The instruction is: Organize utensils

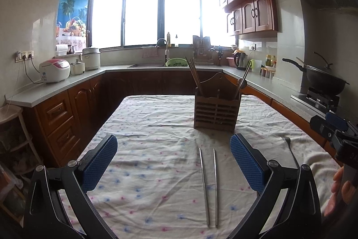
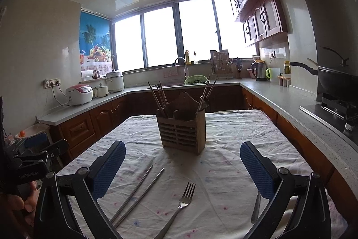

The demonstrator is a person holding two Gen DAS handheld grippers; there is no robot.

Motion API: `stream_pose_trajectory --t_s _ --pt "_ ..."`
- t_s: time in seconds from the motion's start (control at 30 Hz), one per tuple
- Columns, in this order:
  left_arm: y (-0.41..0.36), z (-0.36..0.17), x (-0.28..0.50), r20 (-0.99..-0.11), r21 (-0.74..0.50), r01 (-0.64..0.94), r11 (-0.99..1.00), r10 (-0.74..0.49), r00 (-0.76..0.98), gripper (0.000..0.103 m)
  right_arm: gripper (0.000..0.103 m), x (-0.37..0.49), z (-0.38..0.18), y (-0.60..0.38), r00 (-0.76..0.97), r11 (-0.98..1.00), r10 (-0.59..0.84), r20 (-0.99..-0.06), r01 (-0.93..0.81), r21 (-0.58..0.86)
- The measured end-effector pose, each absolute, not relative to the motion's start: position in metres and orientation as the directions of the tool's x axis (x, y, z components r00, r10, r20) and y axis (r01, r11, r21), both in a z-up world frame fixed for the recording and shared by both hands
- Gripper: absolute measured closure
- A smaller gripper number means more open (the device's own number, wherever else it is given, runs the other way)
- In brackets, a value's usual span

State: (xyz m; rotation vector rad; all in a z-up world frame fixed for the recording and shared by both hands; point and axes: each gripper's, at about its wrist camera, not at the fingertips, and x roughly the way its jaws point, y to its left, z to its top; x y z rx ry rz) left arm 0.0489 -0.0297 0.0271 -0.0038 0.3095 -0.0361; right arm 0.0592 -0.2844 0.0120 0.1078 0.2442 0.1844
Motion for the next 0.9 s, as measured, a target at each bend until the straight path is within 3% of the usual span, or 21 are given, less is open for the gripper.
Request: stream_pose_trajectory --t_s 0.33,0.9 --pt "-0.03 -0.009 0.048 -0.308 -0.005 -0.024 1.0 0.021 0.951 0.0 0.0 0.05 -0.047 -0.278 0.96 0.983 0.161 -0.229 -0.135 0.127" --pt "-0.028 -0.021 0.047 -0.325 -0.002 -0.036 0.999 0.033 0.945 0.0 0.0 0.043 -0.052 -0.272 0.962 0.985 0.16 -0.221 -0.14 0.105"
